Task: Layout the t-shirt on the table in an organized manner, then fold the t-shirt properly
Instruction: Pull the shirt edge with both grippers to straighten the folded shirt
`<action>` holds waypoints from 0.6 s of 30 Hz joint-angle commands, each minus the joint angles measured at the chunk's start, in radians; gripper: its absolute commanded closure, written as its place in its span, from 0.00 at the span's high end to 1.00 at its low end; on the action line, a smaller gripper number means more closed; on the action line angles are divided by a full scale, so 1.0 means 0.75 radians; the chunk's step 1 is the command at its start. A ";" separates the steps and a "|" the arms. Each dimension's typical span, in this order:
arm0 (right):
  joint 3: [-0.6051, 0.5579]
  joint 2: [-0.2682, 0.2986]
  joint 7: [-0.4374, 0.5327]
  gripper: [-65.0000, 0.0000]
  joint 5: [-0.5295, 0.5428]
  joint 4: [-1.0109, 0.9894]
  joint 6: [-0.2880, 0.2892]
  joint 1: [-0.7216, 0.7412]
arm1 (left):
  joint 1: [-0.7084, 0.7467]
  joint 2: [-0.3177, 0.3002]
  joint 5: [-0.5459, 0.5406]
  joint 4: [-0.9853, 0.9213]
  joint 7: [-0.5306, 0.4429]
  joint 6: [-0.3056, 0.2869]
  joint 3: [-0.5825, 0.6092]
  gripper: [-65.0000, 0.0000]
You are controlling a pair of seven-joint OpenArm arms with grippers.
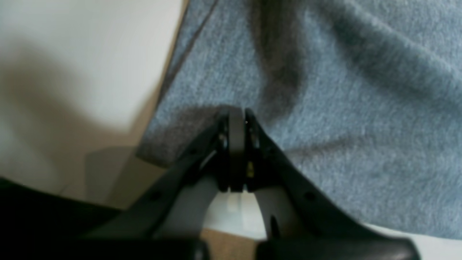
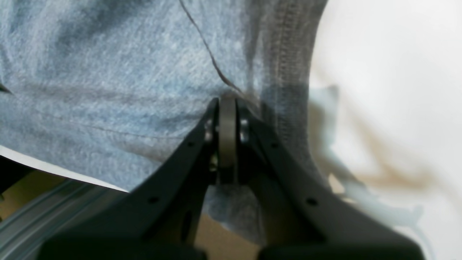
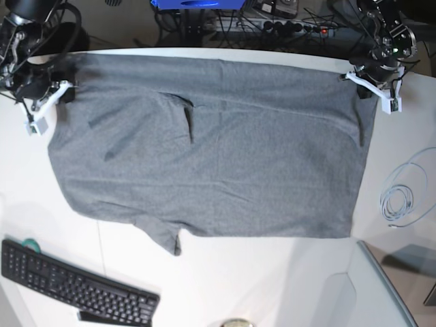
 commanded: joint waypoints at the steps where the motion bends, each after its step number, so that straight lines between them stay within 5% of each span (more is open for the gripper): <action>1: 0.004 0.021 0.011 0.02 0.009 0.020 0.007 0.009 | 0.037 0.002 0.057 -0.010 0.111 0.009 -0.004 0.00; 18: -0.135 0.050 0.054 0.02 0.007 0.020 0.007 0.056 | 0.127 0.071 0.057 0.191 0.113 0.009 -0.008 0.00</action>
